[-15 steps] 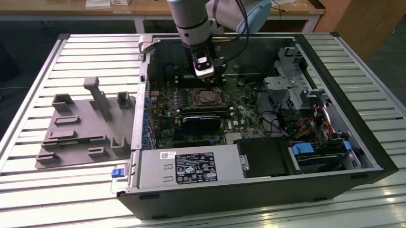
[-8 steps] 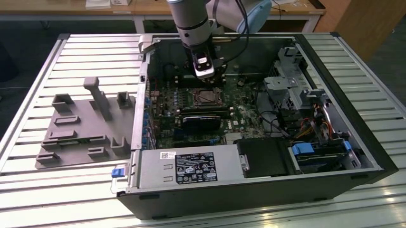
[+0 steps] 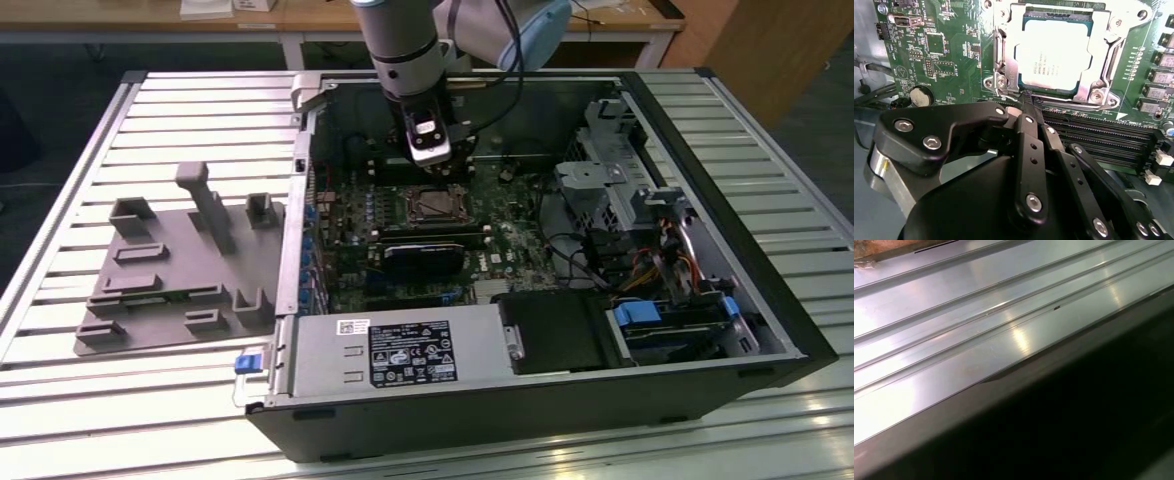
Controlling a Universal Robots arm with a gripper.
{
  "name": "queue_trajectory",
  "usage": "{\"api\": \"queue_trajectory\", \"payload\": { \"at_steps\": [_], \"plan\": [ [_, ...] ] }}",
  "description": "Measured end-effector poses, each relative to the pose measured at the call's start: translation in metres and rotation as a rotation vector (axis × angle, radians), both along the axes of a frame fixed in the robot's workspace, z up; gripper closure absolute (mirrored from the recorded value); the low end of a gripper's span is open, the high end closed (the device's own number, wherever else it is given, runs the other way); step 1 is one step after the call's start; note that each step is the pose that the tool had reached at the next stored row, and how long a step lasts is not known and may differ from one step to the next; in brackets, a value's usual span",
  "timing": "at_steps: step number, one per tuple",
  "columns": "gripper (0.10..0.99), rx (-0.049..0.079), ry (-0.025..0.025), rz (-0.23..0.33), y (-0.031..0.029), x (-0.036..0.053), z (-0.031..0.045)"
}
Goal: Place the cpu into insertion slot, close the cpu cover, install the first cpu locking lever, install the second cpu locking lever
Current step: 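Install the first cpu locking lever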
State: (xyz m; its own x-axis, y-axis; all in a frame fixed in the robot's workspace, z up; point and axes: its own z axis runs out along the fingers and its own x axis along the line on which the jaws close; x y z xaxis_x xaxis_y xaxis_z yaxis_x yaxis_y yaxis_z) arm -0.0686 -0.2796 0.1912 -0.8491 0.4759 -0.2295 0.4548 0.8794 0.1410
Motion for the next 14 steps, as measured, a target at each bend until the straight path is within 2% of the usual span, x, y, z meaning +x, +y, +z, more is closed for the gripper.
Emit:
{"api": "queue_trajectory", "payload": {
  "at_steps": [8, 14],
  "plan": [
    [0.984, 0.001, 0.0001, 0.0, 0.0, 0.0, 0.0052],
    [0.984, 0.001, 0.0, 0.0, 0.0, 0.0, 0.0152]
  ]
}}
